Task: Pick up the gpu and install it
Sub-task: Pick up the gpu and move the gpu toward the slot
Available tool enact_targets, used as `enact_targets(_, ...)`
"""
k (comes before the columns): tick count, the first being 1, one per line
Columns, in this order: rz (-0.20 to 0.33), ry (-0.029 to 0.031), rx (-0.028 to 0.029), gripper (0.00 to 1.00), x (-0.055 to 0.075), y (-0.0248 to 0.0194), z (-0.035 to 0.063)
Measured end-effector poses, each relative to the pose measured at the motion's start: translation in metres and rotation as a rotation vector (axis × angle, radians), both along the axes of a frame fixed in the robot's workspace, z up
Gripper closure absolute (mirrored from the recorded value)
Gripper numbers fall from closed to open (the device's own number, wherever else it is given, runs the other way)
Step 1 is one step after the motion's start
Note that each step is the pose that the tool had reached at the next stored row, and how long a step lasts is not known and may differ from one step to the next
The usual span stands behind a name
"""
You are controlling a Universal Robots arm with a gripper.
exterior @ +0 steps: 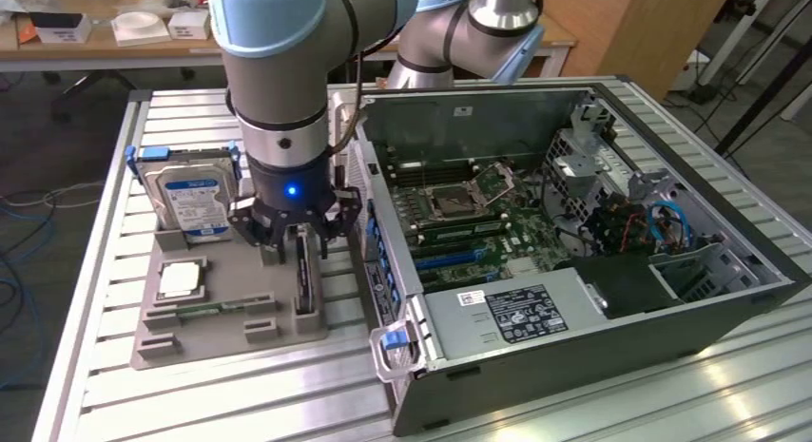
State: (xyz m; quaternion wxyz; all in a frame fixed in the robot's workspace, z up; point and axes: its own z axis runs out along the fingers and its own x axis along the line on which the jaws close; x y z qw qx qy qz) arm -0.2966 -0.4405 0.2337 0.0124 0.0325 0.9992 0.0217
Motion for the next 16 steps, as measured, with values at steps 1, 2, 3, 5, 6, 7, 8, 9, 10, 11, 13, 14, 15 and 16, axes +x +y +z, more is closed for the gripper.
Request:
enact_targets(1,0.000,0.0000,-0.0001,0.45,0.0000,0.0000,-0.0015)
enact_targets(2,0.000,0.0000,-0.0002,0.45,0.0000,0.0000,-0.0031)
enact_targets(3,0.000,0.0001,-0.0006,0.45,-0.0001,0.0000,-0.0098)
enact_targets(5,0.000,0.0001,-0.0007,0.45,-0.0001,-0.0011,-0.0098)
enact_targets(6,-0.001,0.0000,-0.0006,0.45,-0.0001,-0.0011,-0.0098)
enact_targets(7,-0.001,0.0003,-0.0008,0.45,-0.0001,-0.0011,-0.0092)
enact_targets(8,-0.001,0.0002,-0.0007,0.45,0.0000,-0.0011,-0.0091)
enact_targets(9,-0.001,0.0002,-0.0006,0.45,0.0000,-0.0011,-0.0091)
enact_targets(10,-0.001,0.0002,-0.0006,0.45,0.0000,-0.0011,-0.0091)
enact_targets(11,-0.001,0.0002,-0.0006,0.45,0.0000,-0.0011,-0.0091)
enact_targets(13,-0.001,0.0003,-0.0006,0.45,0.0000,-0.0013,-0.0090)
enact_targets(14,-0.002,0.0003,-0.0005,0.45,0.0000,-0.0013,-0.0090)
enact_targets(15,-0.003,0.0003,-0.0005,0.45,0.0000,-0.0013,-0.0089)
enact_targets(16,-0.003,0.0003,-0.0007,0.45,-0.0001,-0.0014,-0.0088)
